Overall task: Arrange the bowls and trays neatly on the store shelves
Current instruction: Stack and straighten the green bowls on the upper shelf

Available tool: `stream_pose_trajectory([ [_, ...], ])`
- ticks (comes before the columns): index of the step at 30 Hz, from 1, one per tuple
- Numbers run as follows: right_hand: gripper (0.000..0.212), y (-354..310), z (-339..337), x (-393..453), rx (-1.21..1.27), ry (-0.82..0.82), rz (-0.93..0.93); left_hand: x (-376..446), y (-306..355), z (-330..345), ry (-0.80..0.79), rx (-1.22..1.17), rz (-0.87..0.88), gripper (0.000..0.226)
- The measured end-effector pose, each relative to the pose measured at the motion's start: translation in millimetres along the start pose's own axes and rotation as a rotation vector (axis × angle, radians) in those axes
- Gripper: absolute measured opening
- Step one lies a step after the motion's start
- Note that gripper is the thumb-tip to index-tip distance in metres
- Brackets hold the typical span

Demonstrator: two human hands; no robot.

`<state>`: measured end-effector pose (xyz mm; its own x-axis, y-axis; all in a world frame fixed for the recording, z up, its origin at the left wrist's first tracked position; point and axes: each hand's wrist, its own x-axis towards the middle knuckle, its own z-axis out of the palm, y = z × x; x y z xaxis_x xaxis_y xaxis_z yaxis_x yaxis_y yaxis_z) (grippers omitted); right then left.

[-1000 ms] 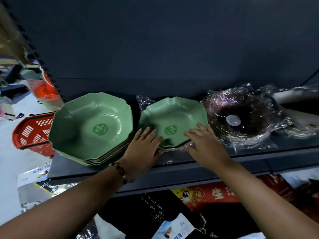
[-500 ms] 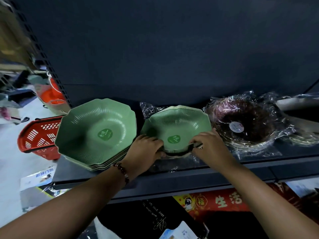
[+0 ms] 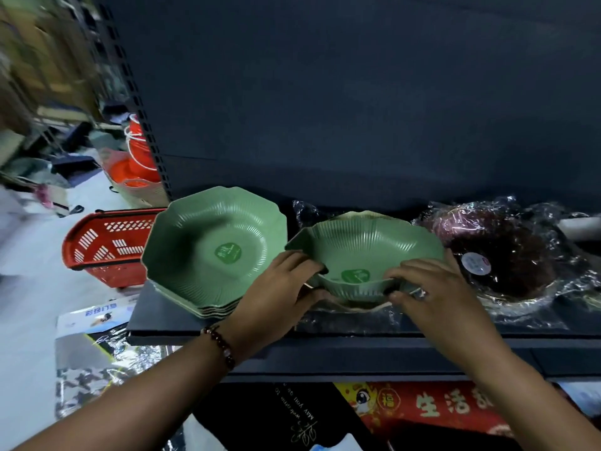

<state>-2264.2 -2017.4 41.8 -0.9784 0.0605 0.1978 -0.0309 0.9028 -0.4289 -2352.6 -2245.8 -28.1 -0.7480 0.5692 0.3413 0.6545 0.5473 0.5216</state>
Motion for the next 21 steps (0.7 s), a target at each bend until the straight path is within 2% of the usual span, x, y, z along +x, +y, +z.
stream_pose_trajectory([
  [7, 0.03, -33.3, 16.6, 6.4, 0.083, 0.035, -0.059, -20.6, -25.7, -29.9, 0.127, -0.04, 0.007, 0.034],
  [14, 0.017, -77.2, 67.7, 37.2, 0.116, 0.041, -0.244, -54.9, -71.2, -72.8, 0.242, 0.047, -0.015, 0.033],
  [21, 0.009, -110.4, 131.8, 62.9, 0.126, -0.052, -0.332, -94.3, -117.6, -93.6, 0.245, 0.138, -0.115, 0.032],
])
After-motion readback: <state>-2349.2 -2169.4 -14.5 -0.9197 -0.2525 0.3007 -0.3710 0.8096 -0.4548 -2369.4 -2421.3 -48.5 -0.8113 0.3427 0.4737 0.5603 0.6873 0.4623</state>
